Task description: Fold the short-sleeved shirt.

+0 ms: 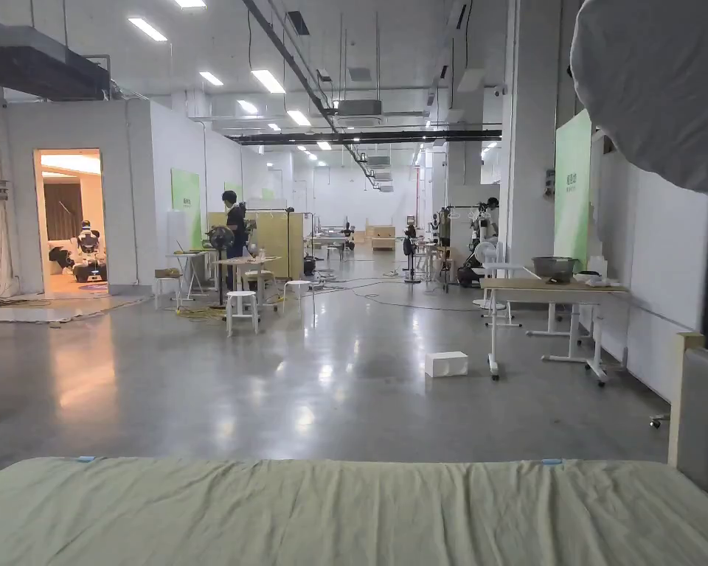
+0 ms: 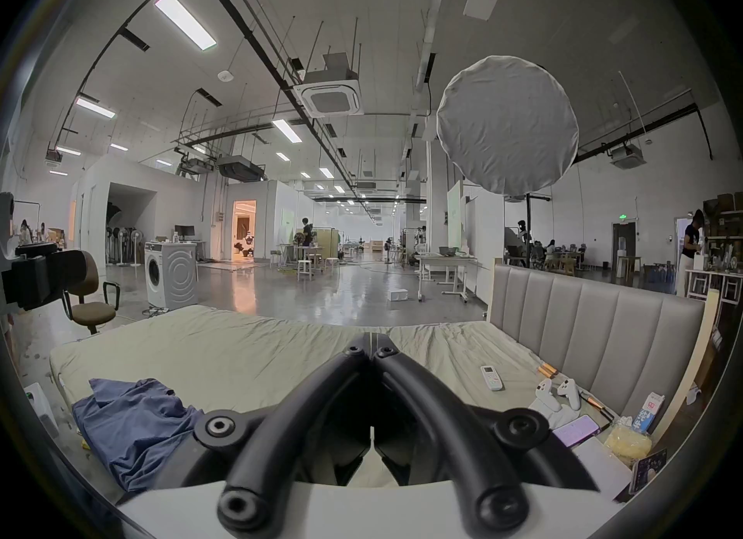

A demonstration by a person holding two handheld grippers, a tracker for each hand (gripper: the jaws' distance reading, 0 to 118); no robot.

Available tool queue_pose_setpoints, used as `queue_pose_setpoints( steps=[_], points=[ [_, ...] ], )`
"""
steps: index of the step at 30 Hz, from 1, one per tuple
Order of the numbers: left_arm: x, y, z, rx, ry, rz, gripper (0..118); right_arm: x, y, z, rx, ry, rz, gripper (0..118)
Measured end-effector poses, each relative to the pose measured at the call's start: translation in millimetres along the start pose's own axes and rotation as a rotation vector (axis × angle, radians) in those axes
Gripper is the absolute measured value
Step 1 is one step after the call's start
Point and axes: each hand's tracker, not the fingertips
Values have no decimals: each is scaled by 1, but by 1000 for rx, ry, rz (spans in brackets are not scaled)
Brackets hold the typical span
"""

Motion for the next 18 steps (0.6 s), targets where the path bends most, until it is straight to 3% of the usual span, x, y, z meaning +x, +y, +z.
queue_pose_setpoints(
  steps=[18],
  points=[
    [1, 1, -2, -11, -7, -8, 0, -1, 6, 1, 13, 4, -2, 0]
  ],
)
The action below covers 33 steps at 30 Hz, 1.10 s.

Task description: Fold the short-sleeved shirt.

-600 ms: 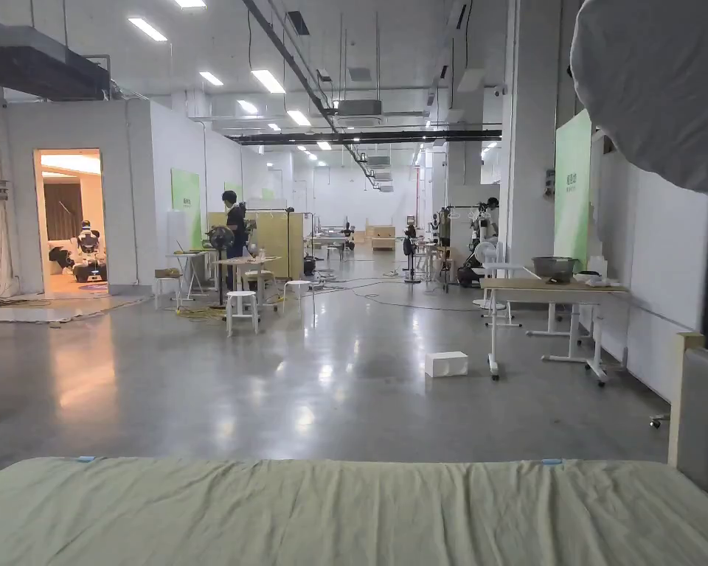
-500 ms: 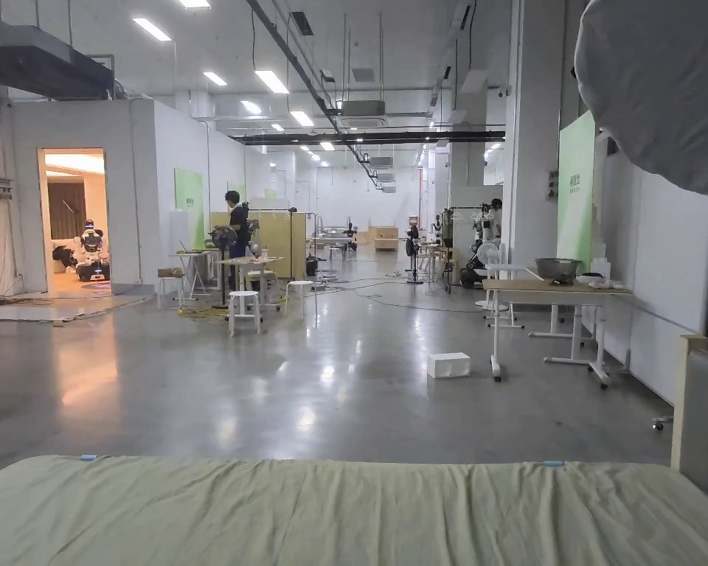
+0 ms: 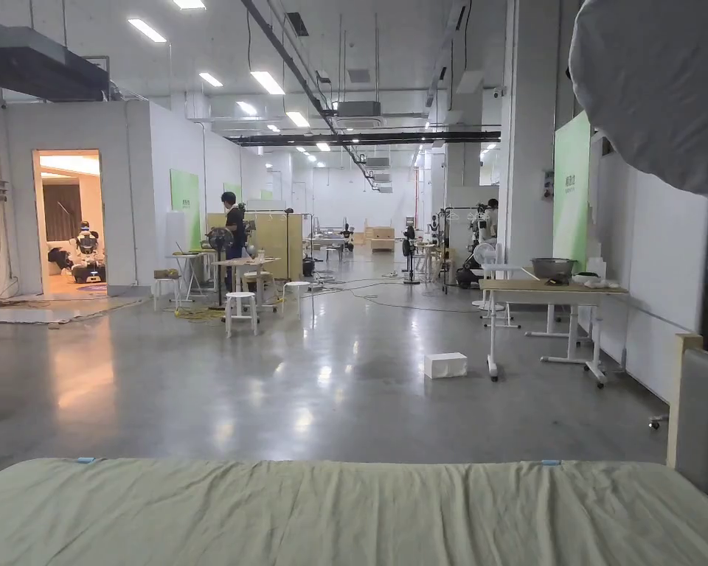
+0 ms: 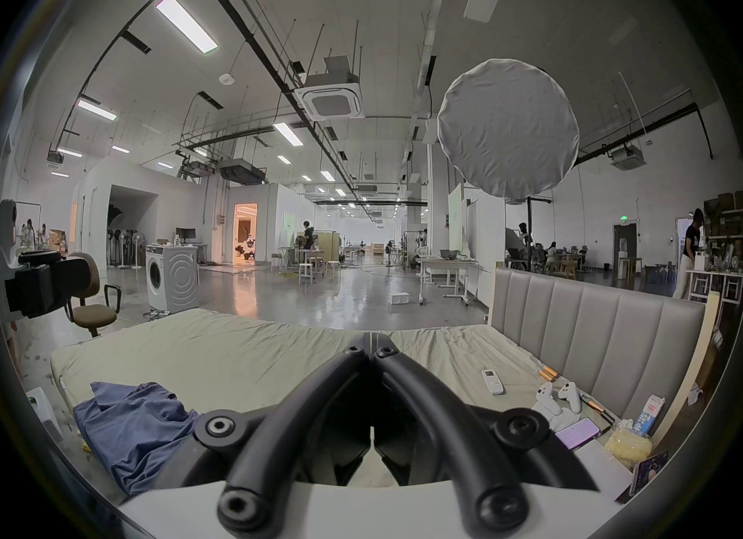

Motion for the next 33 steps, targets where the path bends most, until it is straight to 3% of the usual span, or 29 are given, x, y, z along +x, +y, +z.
queue_pose_setpoints(
  steps=[13, 16, 18, 20, 22, 25, 26, 29, 31, 33],
  points=[
    [-2, 1, -2, -9, 14, 8, 0, 4, 0, 0, 4, -13, -11, 0],
    [-7, 4, -2, -2, 5, 79, 0, 7, 4, 1, 15, -10, -32, 0],
    [-6, 8, -4, 6, 37, -3, 0, 6, 8, 1, 20, -17, 1, 0],
    [-1, 13, -7, 19, 95, -162, 0, -3, 16, 2, 64, -51, 211, 0],
    [8, 13, -9, 20, 49, -481, 0, -14, 17, 0, 83, 1, 466, 0],
    [21, -26, -19, -54, 38, -1120, 0, -38, -12, -3, 112, 68, 1033, 0],
    [21, -47, -22, -89, -1, -1311, 0, -43, -32, -4, 99, 144, 1240, 0],
    [15, -109, -10, -200, -287, -1665, 0, -46, -92, 6, 117, 397, 1721, 0],
    [14, -145, 7, -265, -433, -1821, 0, -46, -127, 22, 51, 586, 1896, 0],
    [12, -161, 23, -285, -583, -1857, 0, -45, -146, 39, 76, 771, 1937, 0]
  ],
)
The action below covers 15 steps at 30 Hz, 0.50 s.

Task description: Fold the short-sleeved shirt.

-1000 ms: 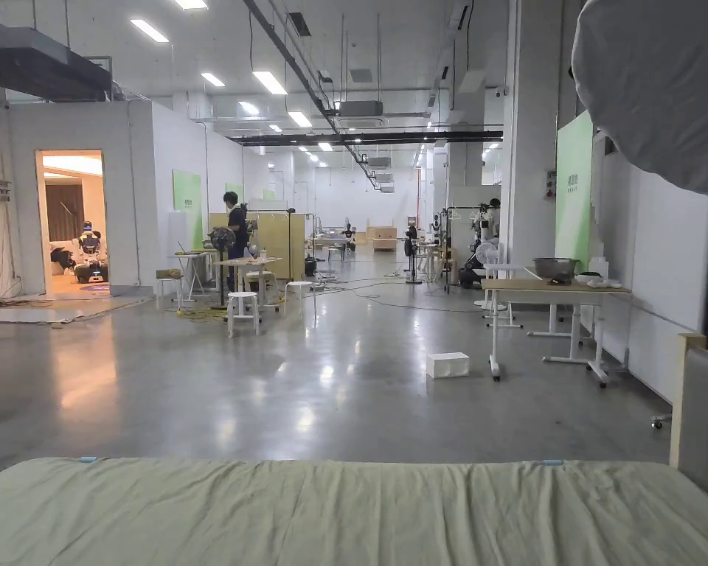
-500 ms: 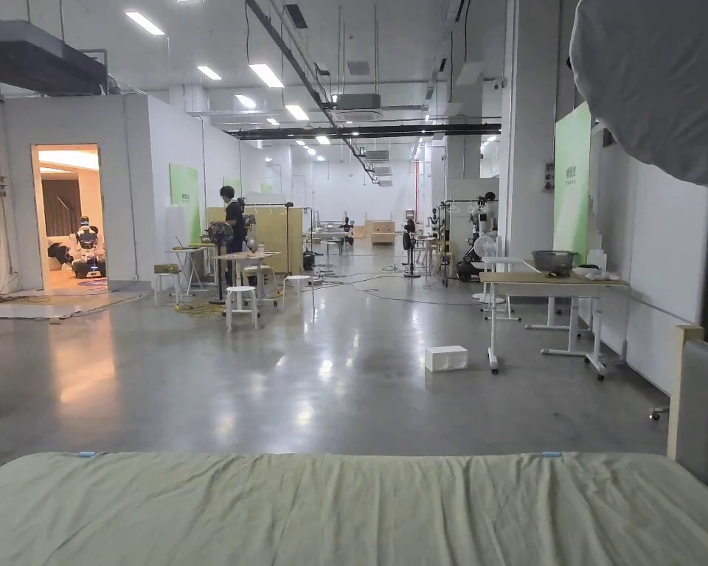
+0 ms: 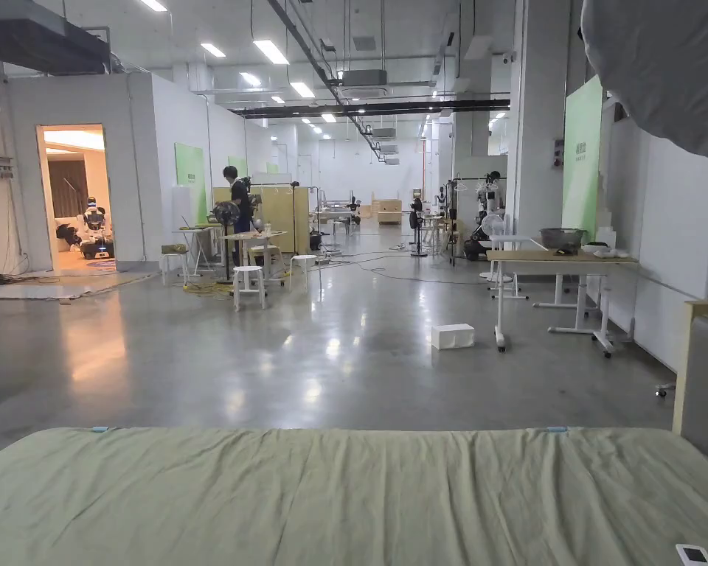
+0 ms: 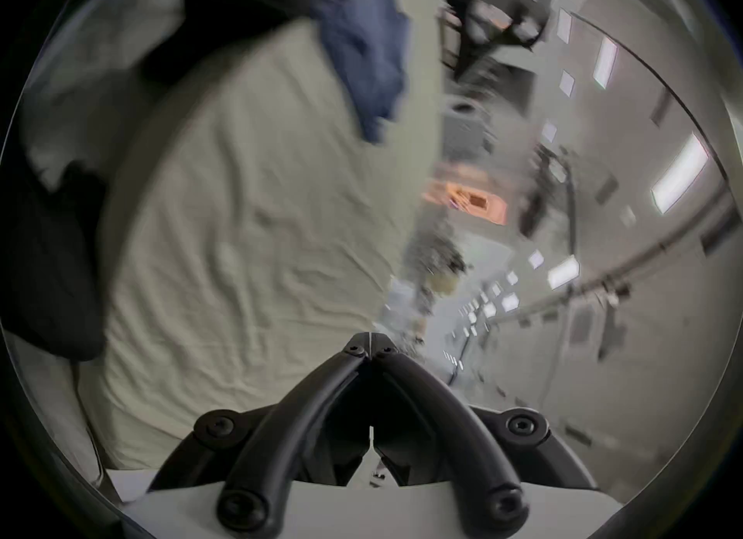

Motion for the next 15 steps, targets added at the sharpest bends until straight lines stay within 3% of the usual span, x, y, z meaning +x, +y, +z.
queue_pose_setpoints(
  steps=[2, 3, 5, 8, 9, 10, 12, 13, 14, 15],
  points=[
    [-3, 1, 6, 23, 24, 95, 0, 1, 5, 1, -11, -25, -35, 0],
    [-12, -1, 7, 15, 58, 182, 0, 12, 1, 0, -50, -103, -176, 0],
    [-55, -20, 8, -54, 159, 555, 0, 48, -16, -1, -127, -194, -476, 0],
    [-116, -75, 29, 9, 339, 1320, 0, 97, -75, 16, -244, -485, -1061, 0],
    [-119, -90, 40, 90, 366, 1527, 0, 103, -89, 26, -255, -555, -1251, 0],
    [-116, -107, 52, 203, 390, 1759, 0, 108, -106, 39, -213, -626, -1495, 0],
    [-96, -130, 66, 441, 341, 2131, 0, 99, -132, 59, -71, -698, -1860, 0],
    [-83, -139, 69, 586, 268, 2287, 0, 89, -143, 63, 4, -645, -2048, 0],
    [-79, -136, 70, 606, 231, 2280, 0, 82, -141, 62, 32, -565, -2214, 0],
    [-78, -130, 71, 535, 245, 2210, 0, 84, -143, 69, 40, -663, -2141, 0]
  ],
)
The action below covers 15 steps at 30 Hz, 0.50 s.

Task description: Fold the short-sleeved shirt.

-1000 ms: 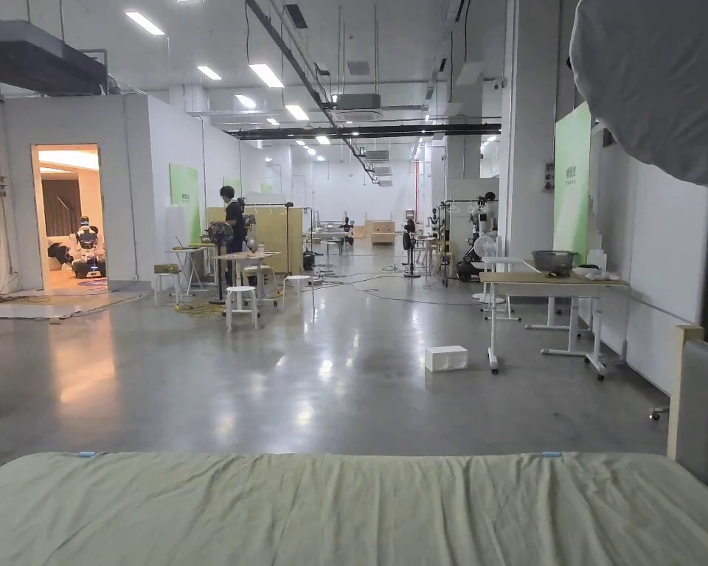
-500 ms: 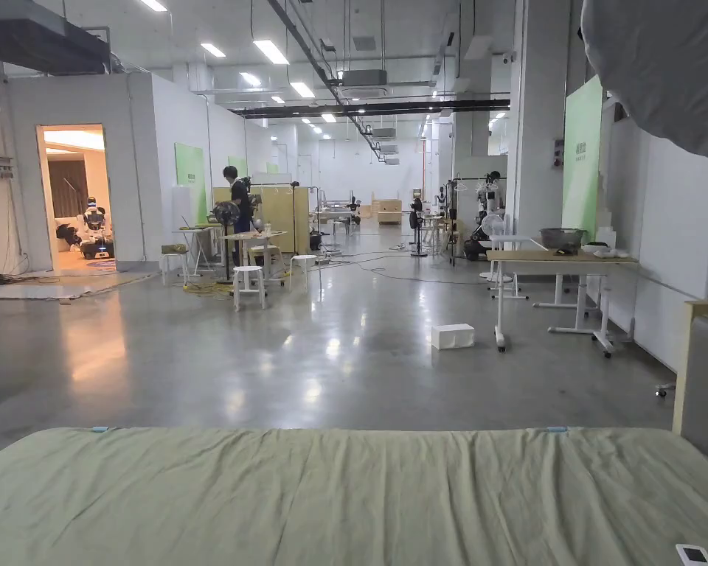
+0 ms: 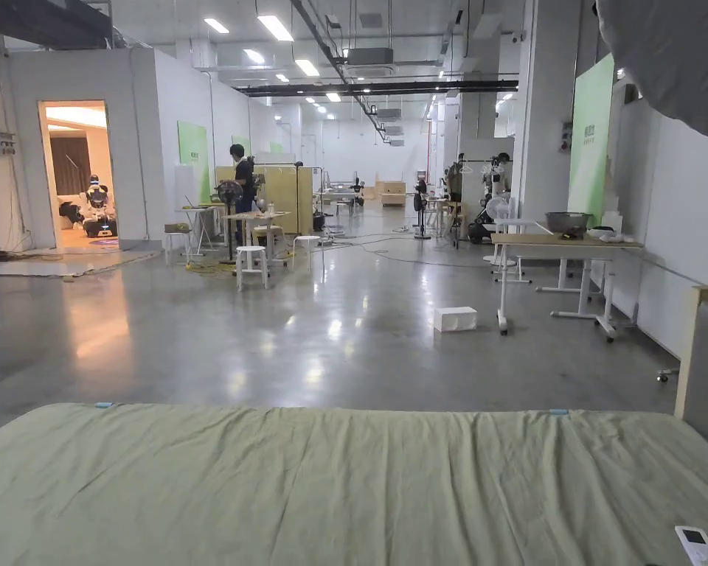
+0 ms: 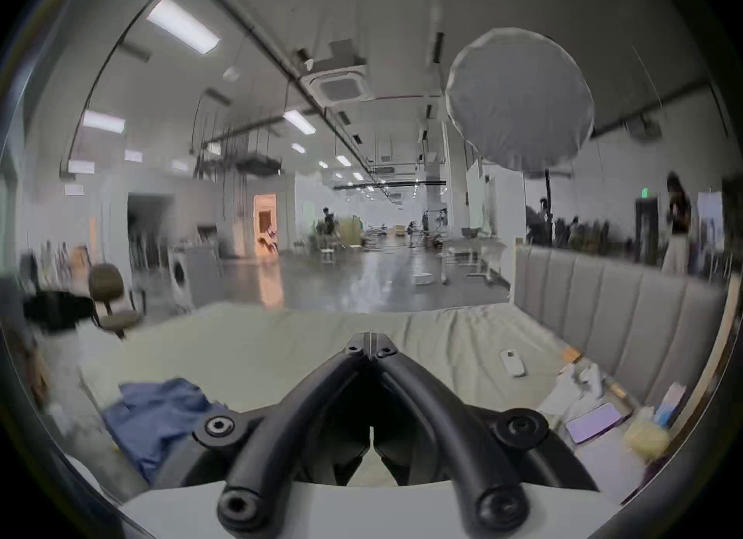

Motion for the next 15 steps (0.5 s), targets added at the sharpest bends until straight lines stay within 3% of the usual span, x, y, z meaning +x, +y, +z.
queue_pose_setpoints(
  steps=[1, 3, 6, 7, 8, 11, 15],
  points=[
    [11, -1, 2, -24, 56, -149, 0, -3, -1, 1, -39, 13, 15, 0],
    [20, -2, 7, -2, 94, -316, 0, -18, -2, 2, -7, 4, 161, 0],
    [26, 0, 7, 30, 36, -182, 0, -35, -7, 8, 37, 3, 320, 0],
    [26, 0, 7, 43, 32, -166, 0, -40, -14, 6, -13, 3, 315, 0],
    [25, 2, 6, 37, 21, -178, 0, -46, -15, 8, 2, -5, 362, 0],
    [35, 0, 5, 13, 90, -349, 0, -51, -19, 10, -4, 8, 356, 0],
    [41, -3, 10, 11, 74, -368, 0, -45, -22, 9, -21, 8, 282, 0]
  ],
)
